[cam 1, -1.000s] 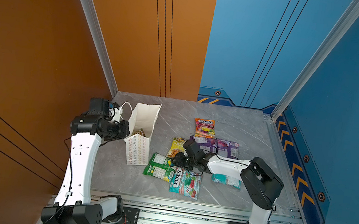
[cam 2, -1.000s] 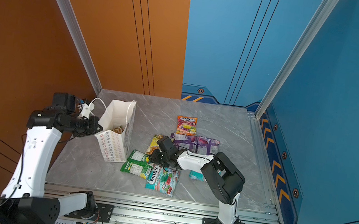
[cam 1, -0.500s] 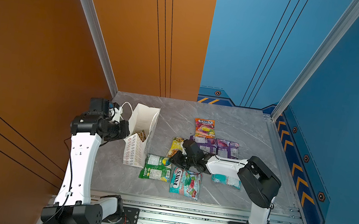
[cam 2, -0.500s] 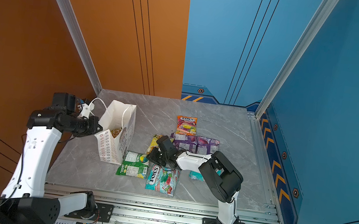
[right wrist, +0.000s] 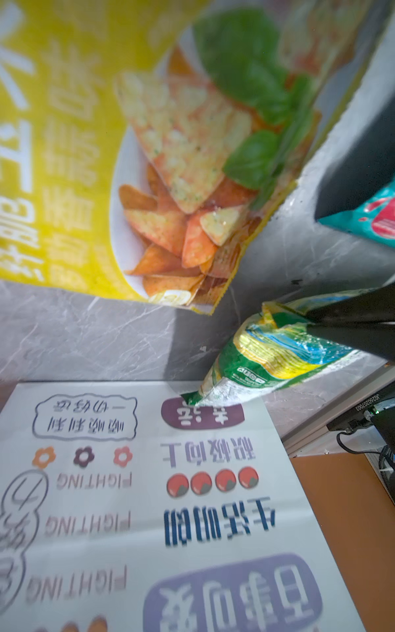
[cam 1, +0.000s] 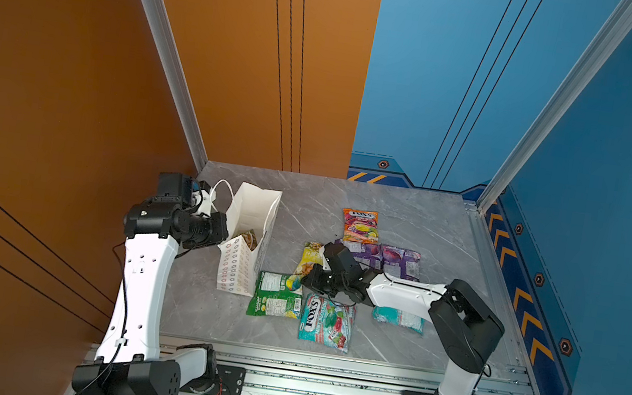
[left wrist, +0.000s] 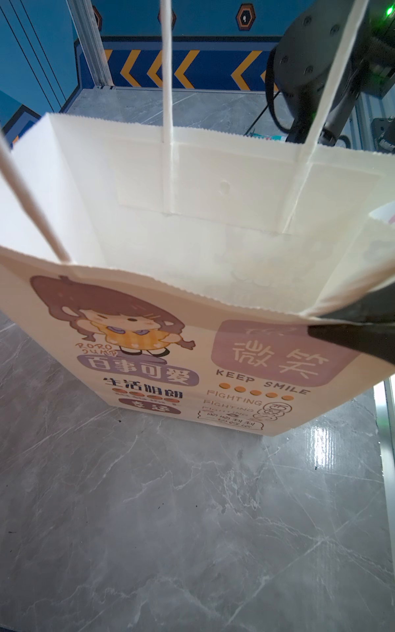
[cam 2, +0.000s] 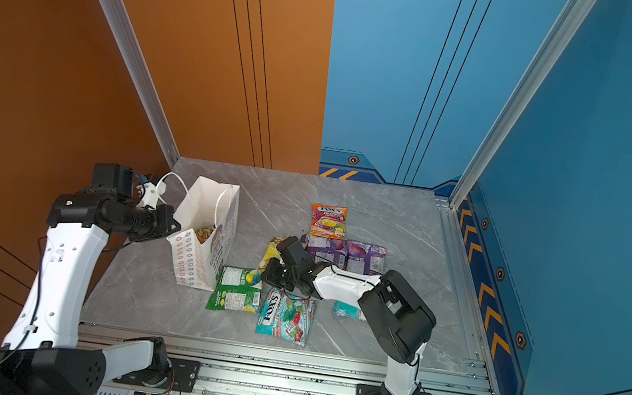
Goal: Place the snacks into the paper bag
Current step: 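Grasp the green mango tea packet with the right gripper, then lift the mango tea packet with the right gripper and carry it toward the bag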
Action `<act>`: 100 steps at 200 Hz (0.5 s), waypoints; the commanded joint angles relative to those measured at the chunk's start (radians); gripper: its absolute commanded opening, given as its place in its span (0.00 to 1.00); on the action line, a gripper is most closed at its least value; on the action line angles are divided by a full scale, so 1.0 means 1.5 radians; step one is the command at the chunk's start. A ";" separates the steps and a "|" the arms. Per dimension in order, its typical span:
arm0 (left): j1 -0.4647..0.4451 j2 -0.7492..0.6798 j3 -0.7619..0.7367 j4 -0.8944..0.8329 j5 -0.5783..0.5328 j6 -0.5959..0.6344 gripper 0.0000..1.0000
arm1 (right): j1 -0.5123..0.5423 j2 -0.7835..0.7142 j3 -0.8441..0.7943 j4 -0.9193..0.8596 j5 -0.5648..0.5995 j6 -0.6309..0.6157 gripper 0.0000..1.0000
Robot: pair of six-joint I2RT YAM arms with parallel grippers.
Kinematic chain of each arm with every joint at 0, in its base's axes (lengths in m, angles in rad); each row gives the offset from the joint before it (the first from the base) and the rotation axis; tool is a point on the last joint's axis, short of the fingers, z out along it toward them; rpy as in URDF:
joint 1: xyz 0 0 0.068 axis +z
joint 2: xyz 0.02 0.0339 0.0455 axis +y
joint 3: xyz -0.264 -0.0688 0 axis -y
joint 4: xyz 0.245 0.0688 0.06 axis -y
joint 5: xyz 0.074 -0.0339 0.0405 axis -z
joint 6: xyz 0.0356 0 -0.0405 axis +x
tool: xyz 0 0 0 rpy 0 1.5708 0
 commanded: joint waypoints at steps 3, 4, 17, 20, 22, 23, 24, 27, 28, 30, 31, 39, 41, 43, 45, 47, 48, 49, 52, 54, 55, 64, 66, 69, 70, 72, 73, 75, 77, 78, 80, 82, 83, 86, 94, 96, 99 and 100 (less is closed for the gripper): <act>0.004 -0.011 0.004 0.001 0.032 0.000 0.05 | -0.016 -0.080 0.038 -0.050 0.040 -0.050 0.00; 0.004 -0.011 0.005 0.001 0.032 0.000 0.05 | -0.017 -0.081 0.039 -0.052 0.041 -0.051 0.00; 0.005 -0.011 0.009 0.002 0.038 -0.002 0.05 | -0.022 -0.103 0.047 -0.069 0.048 -0.065 0.00; 0.005 -0.011 0.010 0.002 0.041 -0.003 0.05 | -0.023 -0.107 0.049 -0.074 0.049 -0.069 0.00; 0.005 -0.011 0.011 0.002 0.042 -0.003 0.05 | -0.024 -0.110 0.050 -0.077 0.049 -0.071 0.00; 0.004 -0.011 0.011 0.001 0.043 -0.004 0.05 | -0.024 -0.111 0.051 -0.078 0.050 -0.072 0.00; 0.005 -0.010 0.011 0.002 0.044 -0.005 0.05 | -0.025 -0.112 0.052 -0.079 0.050 -0.072 0.00; 0.005 -0.010 0.012 0.002 0.049 -0.006 0.04 | -0.025 -0.116 0.054 -0.082 0.051 -0.076 0.00; 0.004 -0.010 0.012 0.002 0.049 -0.006 0.04 | -0.026 -0.118 0.056 -0.085 0.052 -0.077 0.00; 0.005 -0.010 0.013 0.001 0.052 -0.005 0.04 | -0.027 -0.120 0.058 -0.088 0.053 -0.079 0.00; 0.005 -0.011 0.013 0.002 0.053 -0.005 0.04 | -0.027 -0.121 0.058 -0.089 0.053 -0.080 0.00; 0.005 -0.010 0.016 0.002 0.061 -0.007 0.04 | -0.031 -0.130 0.063 -0.100 0.057 -0.087 0.00; 0.005 -0.010 0.016 0.002 0.062 -0.008 0.04 | -0.031 -0.132 0.064 -0.102 0.057 -0.088 0.00; 0.004 -0.010 0.016 0.001 0.063 -0.009 0.05 | -0.032 -0.134 0.065 -0.105 0.059 -0.090 0.00; 0.003 -0.010 0.017 0.002 0.064 -0.008 0.04 | -0.033 -0.137 0.066 -0.106 0.061 -0.092 0.00; 0.004 -0.010 0.017 0.001 0.066 -0.009 0.05 | -0.033 -0.139 0.067 -0.109 0.062 -0.093 0.00; 0.004 -0.010 0.017 0.002 0.067 -0.010 0.05 | -0.034 -0.139 0.067 -0.110 0.063 -0.094 0.00; 0.004 -0.011 0.017 0.002 0.067 -0.010 0.05 | -0.034 -0.141 0.068 -0.111 0.064 -0.095 0.00; 0.003 -0.011 0.017 0.001 0.069 -0.010 0.04 | -0.035 -0.145 0.069 -0.115 0.068 -0.098 0.00; 0.004 -0.011 0.017 0.001 0.070 -0.010 0.04 | -0.037 -0.147 0.070 -0.117 0.070 -0.100 0.00; 0.004 -0.011 0.017 0.002 0.070 -0.011 0.05 | -0.037 -0.149 0.071 -0.119 0.072 -0.101 0.00; 0.003 -0.013 0.016 0.004 0.074 -0.014 0.05 | -0.043 -0.160 0.073 -0.132 0.082 -0.112 0.00; 0.003 -0.013 0.015 0.005 0.075 -0.014 0.05 | -0.044 -0.162 0.073 -0.134 0.084 -0.114 0.00; 0.003 -0.014 0.014 0.004 0.076 -0.015 0.04 | -0.046 -0.166 0.072 -0.138 0.086 -0.118 0.00; 0.004 -0.014 0.014 0.005 0.077 -0.015 0.04 | -0.047 -0.168 0.073 -0.139 0.088 -0.118 0.00; 0.004 -0.015 0.013 0.006 0.078 -0.016 0.05 | -0.049 -0.171 0.075 -0.141 0.091 -0.120 0.00; 0.004 -0.015 0.013 0.006 0.079 -0.016 0.05 | -0.049 -0.172 0.075 -0.142 0.093 -0.121 0.00; 0.003 -0.015 0.012 0.007 0.081 -0.019 0.04 | -0.051 -0.175 0.075 -0.143 0.094 -0.123 0.00; 0.003 -0.016 0.010 0.009 0.082 -0.020 0.05 | -0.053 -0.177 0.075 -0.145 0.097 -0.125 0.00; 0.003 -0.016 0.009 0.010 0.084 -0.020 0.05 | -0.054 -0.179 0.075 -0.146 0.098 -0.126 0.00; 0.003 -0.017 0.008 0.011 0.085 -0.022 0.05 | -0.056 -0.182 0.076 -0.148 0.099 -0.127 0.00; 0.003 -0.016 0.006 0.012 0.088 -0.023 0.04 | -0.057 -0.184 0.076 -0.149 0.100 -0.129 0.00; 0.003 -0.017 0.005 0.013 0.089 -0.024 0.04 | -0.058 -0.186 0.077 -0.150 0.102 -0.131 0.00; 0.003 -0.018 0.003 0.016 0.094 -0.026 0.04 | -0.061 -0.190 0.078 -0.153 0.104 -0.132 0.00; 0.002 -0.019 -0.002 0.022 0.105 -0.030 0.04 | -0.068 -0.200 0.082 -0.160 0.109 -0.140 0.00; 0.002 -0.019 -0.003 0.023 0.106 -0.031 0.04 | -0.070 -0.202 0.084 -0.162 0.109 -0.142 0.00; 0.001 -0.020 -0.005 0.025 0.108 -0.033 0.04 | -0.072 -0.206 0.084 -0.165 0.111 -0.144 0.00; 0.001 -0.020 -0.006 0.026 0.108 -0.033 0.04 | -0.074 -0.207 0.085 -0.166 0.112 -0.145 0.00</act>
